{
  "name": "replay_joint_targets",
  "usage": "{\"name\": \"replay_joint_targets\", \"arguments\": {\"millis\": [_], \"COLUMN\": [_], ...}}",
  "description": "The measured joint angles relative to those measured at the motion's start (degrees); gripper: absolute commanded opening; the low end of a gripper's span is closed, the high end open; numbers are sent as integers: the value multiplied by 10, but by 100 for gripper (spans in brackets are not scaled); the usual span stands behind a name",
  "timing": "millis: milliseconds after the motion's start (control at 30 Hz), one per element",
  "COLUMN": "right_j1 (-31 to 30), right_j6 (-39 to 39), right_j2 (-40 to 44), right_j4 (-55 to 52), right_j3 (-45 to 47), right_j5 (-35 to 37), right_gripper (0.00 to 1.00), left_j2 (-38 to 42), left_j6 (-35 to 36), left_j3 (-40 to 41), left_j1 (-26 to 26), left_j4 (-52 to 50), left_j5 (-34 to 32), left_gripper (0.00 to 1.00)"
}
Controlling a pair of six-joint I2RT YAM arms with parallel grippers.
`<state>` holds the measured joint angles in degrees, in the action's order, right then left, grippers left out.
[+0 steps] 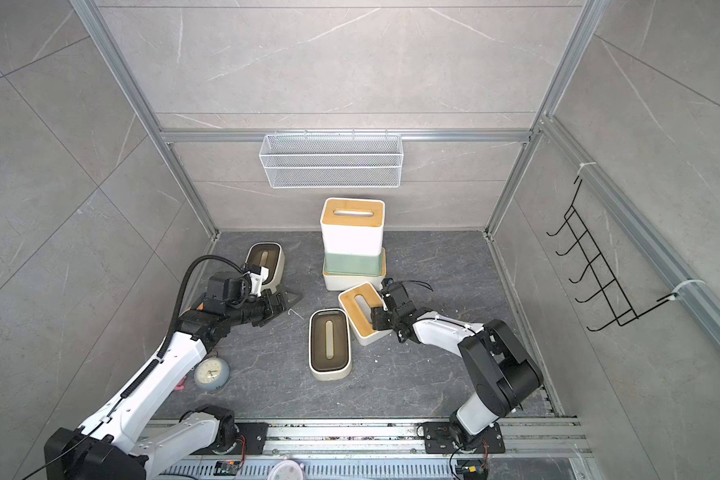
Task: Stack the tissue boxes
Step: Pick up the tissue box from the center of the board.
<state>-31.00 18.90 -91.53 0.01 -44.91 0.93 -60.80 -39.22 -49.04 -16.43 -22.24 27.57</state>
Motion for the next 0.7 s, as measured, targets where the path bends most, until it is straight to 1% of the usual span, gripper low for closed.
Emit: {"name": "replay_joint_targets", "arguments": {"millis": [33,100,267,333,533,700], "right_j1": [0,-1,-2,-2,-2,-3], "right_j6": [-2,-5,-8,-9,-12,-12], "right_j2": [0,1,7,8,28,75], "right_j4": [-1,-2,-7,-10,-36,-59], "right_j3": [-1,-1,-1,-1,4,40], "right_j5": [1,2,0,0,0,2], "right_gripper": [62,57,53,49,47,45], "left_j2": [0,0,0,0,0,-1], "left_j6": [0,0,0,0,1,5], "left_j3": [0,0,0,0,0,0], "left_j1": [0,0,0,0,0,0], "left_j4": [0,0,0,0,0,0], "left_j5": [0,0,0,0,0,0], "left_gripper": [97,96,96,96,96,96]}}
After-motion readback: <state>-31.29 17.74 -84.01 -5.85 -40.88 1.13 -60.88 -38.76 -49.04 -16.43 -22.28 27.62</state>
